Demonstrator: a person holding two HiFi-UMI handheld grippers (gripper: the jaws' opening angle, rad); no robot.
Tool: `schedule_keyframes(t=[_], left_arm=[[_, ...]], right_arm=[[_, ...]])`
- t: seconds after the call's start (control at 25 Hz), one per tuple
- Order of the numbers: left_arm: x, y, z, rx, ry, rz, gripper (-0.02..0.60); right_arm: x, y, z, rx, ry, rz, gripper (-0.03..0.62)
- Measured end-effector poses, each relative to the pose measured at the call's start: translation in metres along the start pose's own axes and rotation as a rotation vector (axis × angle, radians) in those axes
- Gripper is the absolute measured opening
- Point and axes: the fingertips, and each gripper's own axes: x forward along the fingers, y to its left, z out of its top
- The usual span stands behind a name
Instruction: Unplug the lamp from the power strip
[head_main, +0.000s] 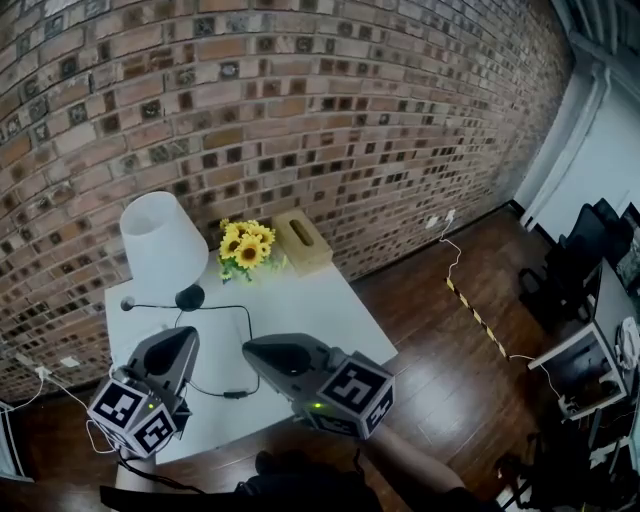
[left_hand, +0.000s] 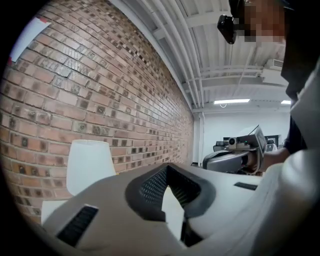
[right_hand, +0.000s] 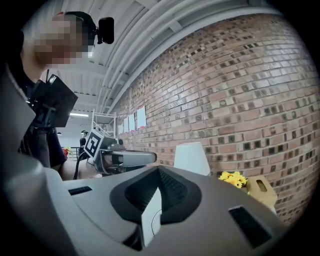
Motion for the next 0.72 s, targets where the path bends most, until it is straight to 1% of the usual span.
schedule_keyframes(t=[0.12, 0.24, 0.32, 0.48, 0.6, 0.72], left_arm=[[0.008, -0.003, -0.006, -0.004, 0.012, -0.034, 0.014], [0.017, -0.001, -0.007, -0.003, 0.009, -0.045, 0.014], [0.025, -0.003, -0.007, -0.007, 0.003, -0.069, 0.014], [0.042, -0.016, -0.007, -0.014, -0.010, -0.124, 0.014], [0.060, -0.041, 0.003, 0.048, -0.014, -0.196, 0.014], [0.076, -0.075, 0.002, 0.114, -0.002, -0.266, 0.014]], right_arm=[[-0.007, 0.000, -0.005, 0.018, 0.014, -0.040, 0.003], [-0.011, -0.001, -0.013, 0.021, 0.045, -0.076, 0.003], [-0.017, -0.002, -0.016, 0.030, 0.057, -0.099, 0.003], [-0.033, -0.007, -0.020, 0.064, 0.036, -0.161, 0.003], [-0.050, -0.016, -0.015, 0.053, 0.009, -0.211, 0.003], [-0.077, -0.022, -0.014, 0.043, 0.000, -0.251, 0.003]])
